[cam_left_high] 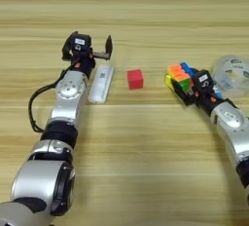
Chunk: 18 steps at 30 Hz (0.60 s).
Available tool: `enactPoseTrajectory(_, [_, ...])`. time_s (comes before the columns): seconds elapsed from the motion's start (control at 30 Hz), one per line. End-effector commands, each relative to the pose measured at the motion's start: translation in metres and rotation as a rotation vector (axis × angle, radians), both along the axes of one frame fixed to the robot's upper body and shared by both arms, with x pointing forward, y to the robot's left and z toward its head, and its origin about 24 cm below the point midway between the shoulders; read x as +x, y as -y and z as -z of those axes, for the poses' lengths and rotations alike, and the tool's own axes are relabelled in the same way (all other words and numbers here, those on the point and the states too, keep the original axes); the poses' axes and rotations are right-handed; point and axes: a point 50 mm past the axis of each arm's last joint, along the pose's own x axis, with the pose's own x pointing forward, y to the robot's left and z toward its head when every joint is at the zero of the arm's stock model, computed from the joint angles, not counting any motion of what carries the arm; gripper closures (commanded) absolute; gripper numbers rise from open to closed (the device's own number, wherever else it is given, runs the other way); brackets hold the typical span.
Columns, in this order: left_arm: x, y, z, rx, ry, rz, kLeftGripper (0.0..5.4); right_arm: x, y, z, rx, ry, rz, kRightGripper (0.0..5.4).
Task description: Move the objects on the table
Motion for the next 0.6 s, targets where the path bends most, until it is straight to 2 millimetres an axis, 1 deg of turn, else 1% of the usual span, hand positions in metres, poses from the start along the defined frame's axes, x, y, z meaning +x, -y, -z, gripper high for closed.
enactPoseTrajectory(0.03, [0.002, -0.001, -0.004, 0.012, 0.013, -0.002, 0.00, -0.006, -0.002, -0.009, 0.034, 0.028, -0.059, 1.99])
enactPoseTrajectory(0.17, [0.002, -0.002, -0.004, 0.013, 0.014, -0.003, 0.00, -0.018, -0.010, -0.019, 0.059, 0.058, -0.162, 1.99])
enactPoseTrajectory(0.4, [0.002, -0.004, -0.006, 0.013, 0.022, -0.009, 0.00, -0.034, -0.021, -0.028, 0.085, 0.064, -0.293, 1.99])
enactPoseTrajectory(0.47, [0.000, -0.005, -0.011, 0.018, 0.046, -0.005, 0.00, -0.038, -0.027, -0.027, 0.068, 0.050, -0.347, 1.99])
enactPoseTrajectory(0.6, [-0.006, -0.009, -0.029, 0.023, 0.125, -0.004, 0.00, -0.043, -0.041, -0.025, 0.032, 0.023, -0.455, 1.99])
